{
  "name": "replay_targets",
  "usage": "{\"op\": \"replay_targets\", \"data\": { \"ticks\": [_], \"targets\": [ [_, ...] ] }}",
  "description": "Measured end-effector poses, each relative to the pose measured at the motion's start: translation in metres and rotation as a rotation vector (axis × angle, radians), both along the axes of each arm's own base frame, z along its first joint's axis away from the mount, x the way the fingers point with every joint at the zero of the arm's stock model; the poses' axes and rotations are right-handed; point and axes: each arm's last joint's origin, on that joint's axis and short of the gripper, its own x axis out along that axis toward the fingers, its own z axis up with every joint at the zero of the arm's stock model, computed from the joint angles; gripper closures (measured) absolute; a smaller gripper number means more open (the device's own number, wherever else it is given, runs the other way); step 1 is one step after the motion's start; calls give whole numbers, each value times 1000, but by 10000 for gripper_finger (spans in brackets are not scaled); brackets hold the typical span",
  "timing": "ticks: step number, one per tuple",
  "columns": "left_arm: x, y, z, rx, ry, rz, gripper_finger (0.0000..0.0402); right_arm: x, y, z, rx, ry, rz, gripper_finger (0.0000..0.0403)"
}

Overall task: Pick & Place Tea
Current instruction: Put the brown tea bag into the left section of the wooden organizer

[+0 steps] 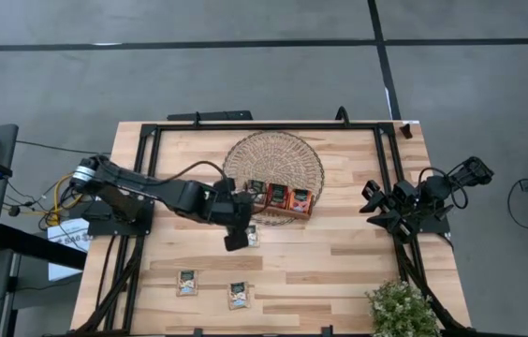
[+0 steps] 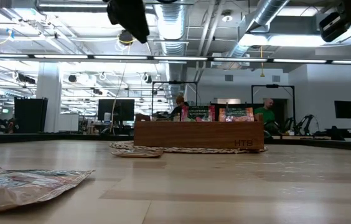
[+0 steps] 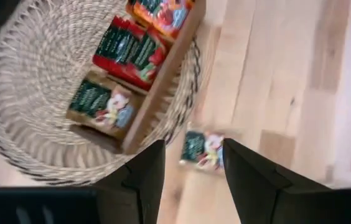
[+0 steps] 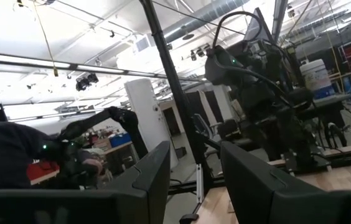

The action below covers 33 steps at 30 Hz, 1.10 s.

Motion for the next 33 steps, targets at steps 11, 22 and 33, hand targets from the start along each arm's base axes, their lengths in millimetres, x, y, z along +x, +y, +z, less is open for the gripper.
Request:
{"op": "replay_targets", "data": {
  "ticks": [11,22,33],
  "targets": [
    [30,-13,-59,-33,186,-53,248,0,1,0,-7,-4,26,269],
    [52,-16,-119,110,328,-53,248,-1,1,0,5,3,58,269],
    [58,-14,-131,102,319,-80,248,-1,2,0,-7,0,91,269]
  ]
}}
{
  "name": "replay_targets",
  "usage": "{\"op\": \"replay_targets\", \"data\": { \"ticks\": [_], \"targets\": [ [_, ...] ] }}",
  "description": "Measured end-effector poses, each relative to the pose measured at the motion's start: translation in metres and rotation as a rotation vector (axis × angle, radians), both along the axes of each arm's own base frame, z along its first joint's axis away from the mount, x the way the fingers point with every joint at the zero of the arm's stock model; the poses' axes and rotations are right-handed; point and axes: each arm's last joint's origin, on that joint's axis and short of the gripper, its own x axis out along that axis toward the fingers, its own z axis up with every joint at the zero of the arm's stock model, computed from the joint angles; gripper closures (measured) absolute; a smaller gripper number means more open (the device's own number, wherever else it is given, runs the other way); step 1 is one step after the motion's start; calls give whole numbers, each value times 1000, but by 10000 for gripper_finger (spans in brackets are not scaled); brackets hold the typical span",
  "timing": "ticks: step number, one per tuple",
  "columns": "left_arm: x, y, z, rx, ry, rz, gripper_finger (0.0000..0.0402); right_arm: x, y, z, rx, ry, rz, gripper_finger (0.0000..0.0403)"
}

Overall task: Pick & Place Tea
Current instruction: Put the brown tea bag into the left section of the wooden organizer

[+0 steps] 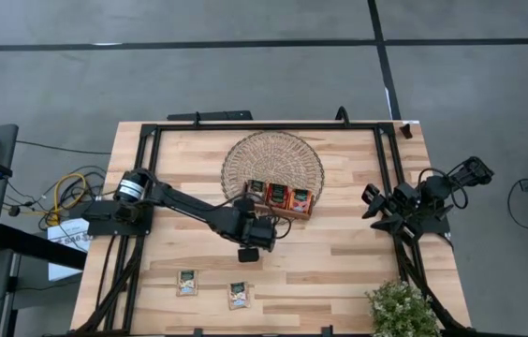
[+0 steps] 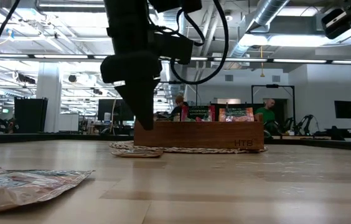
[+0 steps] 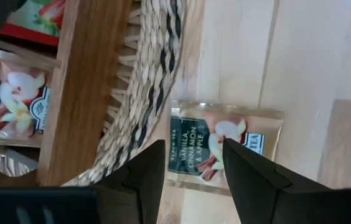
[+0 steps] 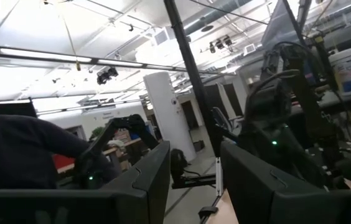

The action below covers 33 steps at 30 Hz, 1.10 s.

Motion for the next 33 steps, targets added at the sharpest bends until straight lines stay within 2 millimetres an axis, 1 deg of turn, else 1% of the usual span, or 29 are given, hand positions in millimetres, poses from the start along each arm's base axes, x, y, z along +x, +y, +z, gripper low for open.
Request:
{"op": "replay_targets", "data": {
  "ticks": [5,13,19,24,29,33],
  "targets": [
    [-3,8,-8,4,30,-4,248,0,0,0,-6,-2,17,269],
    [-1,17,-9,-94,54,4,248,0,1,0,-15,-3,38,269],
    [-2,18,-9,-87,66,-16,248,0,1,0,-16,-4,42,269],
    [-1,24,-13,-85,56,0,248,0,1,0,-16,-4,42,269],
    [-3,31,-20,-87,60,17,260,-1,1,0,-16,-4,43,269],
    [-4,30,-26,-105,41,12,273,0,1,0,-16,-4,42,269]
  ]
}}
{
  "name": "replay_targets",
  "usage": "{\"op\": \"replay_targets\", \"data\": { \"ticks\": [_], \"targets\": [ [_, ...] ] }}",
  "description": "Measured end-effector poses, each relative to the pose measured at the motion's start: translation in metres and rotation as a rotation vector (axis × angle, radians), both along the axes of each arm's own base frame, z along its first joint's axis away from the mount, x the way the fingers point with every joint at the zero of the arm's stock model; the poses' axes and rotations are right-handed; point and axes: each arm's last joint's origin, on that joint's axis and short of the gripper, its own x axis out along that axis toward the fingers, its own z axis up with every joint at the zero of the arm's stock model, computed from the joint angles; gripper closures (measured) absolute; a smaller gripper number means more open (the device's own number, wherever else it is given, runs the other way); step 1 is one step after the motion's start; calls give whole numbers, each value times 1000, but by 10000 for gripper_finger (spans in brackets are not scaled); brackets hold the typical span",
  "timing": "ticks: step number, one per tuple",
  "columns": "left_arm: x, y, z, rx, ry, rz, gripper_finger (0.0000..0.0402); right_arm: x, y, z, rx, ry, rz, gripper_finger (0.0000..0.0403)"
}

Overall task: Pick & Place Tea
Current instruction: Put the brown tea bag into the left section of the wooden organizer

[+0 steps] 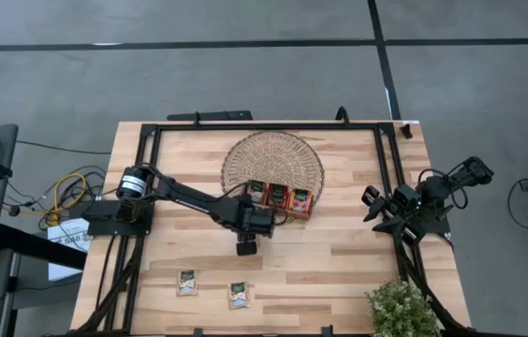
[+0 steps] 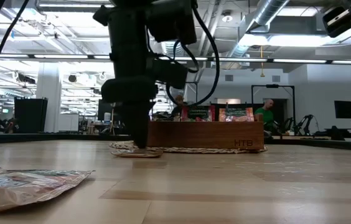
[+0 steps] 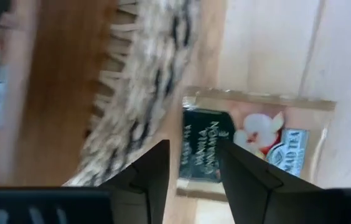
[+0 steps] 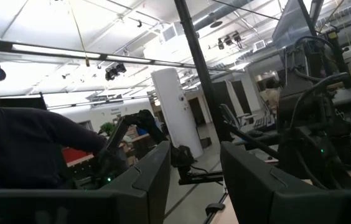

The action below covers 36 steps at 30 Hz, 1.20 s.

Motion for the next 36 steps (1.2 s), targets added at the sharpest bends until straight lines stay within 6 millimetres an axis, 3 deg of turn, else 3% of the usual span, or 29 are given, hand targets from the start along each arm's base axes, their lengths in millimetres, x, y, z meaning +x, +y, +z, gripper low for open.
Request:
{"op": "replay_targets", "data": {
  "ticks": [9,17,26,30,36],
  "targets": [
    [-17,-3,-25,-23,14,-10,284,0,0,0,2,-2,0,269],
    [-18,-5,-28,-65,16,-19,291,0,0,1,5,-6,-2,269],
    [-18,-8,-28,-83,8,7,392,0,0,1,5,-6,-3,269],
    [-16,-11,-22,-50,-7,15,398,0,0,1,5,-6,-3,269],
    [-18,-15,8,68,15,12,401,0,0,1,5,-6,-3,269]
  ]
}}
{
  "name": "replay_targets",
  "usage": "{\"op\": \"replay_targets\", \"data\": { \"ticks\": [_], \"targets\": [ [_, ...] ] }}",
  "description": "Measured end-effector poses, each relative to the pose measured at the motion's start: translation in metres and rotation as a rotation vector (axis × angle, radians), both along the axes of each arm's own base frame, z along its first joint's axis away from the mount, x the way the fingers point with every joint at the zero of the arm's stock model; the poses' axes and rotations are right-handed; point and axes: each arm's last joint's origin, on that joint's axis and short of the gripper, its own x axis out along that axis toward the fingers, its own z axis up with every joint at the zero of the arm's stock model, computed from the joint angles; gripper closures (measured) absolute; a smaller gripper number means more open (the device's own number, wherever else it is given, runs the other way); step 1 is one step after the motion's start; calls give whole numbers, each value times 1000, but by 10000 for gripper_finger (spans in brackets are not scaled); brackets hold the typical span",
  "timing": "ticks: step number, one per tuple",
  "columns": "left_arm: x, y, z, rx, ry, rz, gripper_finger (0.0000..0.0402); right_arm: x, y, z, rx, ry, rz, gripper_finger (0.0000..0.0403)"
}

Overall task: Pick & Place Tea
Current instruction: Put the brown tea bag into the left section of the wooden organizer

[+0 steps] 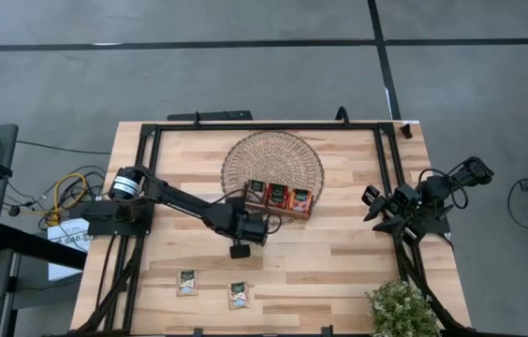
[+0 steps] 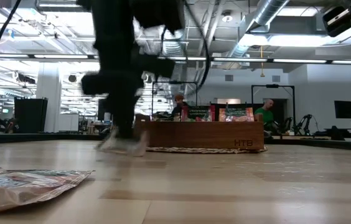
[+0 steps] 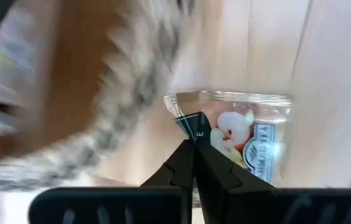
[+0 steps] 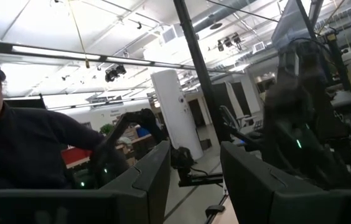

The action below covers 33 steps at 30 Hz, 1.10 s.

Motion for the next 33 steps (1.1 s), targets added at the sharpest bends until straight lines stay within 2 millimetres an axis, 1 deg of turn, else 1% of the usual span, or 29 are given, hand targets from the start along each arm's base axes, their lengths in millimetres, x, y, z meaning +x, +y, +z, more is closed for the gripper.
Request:
{"op": "replay_targets", "data": {
  "ticks": [3,5,9,14,17,22,25,27,33],
  "targets": [
    [0,-1,24,63,-20,3,401,0,0,0,0,0,0,269],
    [-2,-1,35,116,-23,5,401,0,0,0,-2,2,0,269],
    [2,1,63,210,-142,27,401,0,0,0,-2,3,0,269],
    [11,4,74,392,-207,-19,401,0,0,0,-2,3,0,269],
    [17,8,71,472,-203,-59,401,0,0,0,-2,3,0,269],
    [28,22,53,539,-146,-72,401,0,0,0,-2,3,0,269],
    [31,29,41,647,-81,-79,401,0,0,0,-2,3,0,269],
    [32,34,42,702,-80,-54,401,0,0,0,-2,3,0,269],
    [32,38,43,688,-90,-27,401,0,0,0,-2,3,1,269]
  ]
}}
